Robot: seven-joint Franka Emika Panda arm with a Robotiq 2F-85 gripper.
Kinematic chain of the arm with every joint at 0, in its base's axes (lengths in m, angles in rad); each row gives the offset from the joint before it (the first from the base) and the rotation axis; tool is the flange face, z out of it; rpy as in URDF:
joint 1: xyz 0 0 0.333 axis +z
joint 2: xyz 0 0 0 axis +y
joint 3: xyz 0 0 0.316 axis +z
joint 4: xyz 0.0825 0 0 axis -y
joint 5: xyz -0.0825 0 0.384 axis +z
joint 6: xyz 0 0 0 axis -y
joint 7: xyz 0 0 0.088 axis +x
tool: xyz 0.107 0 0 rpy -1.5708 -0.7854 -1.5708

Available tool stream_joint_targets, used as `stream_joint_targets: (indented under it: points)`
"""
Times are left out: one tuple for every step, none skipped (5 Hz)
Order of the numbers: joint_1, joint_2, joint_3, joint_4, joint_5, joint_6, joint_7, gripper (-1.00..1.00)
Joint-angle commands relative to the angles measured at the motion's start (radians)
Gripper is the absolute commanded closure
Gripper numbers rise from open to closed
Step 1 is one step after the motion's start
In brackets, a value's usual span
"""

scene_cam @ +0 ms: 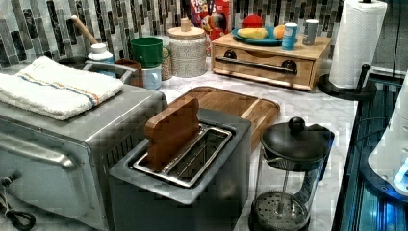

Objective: Open the drawer.

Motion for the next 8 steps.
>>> stream_joint_targets:
  points:
    - [-0.001,0.001,0.001,-0.003,-0.001,0.0,-0.001,-1.0]
    - [-0.001,0.001,0.001,-0.003,-0.001,0.0,-0.001,-1.0]
    - [-0.022,-0.013,-0.009,-0.028,-0.007,-0.015,-0.156,-1.0]
    - [-0.056,-0.026,-0.02,-0.052,-0.034,-0.029,-0.388,-1.0]
    - [-0.081,-0.031,-0.058,-0.085,-0.036,0.002,-0.575,-1.0]
    - [-0.083,-0.056,-0.08,-0.146,-0.088,0.063,-0.667,-1.0]
    - [-0.09,-0.089,-0.106,-0.206,-0.144,0.146,-0.743,-1.0]
    - [-0.101,-0.083,-0.128,-0.232,-0.173,0.208,-0.82,-1.0]
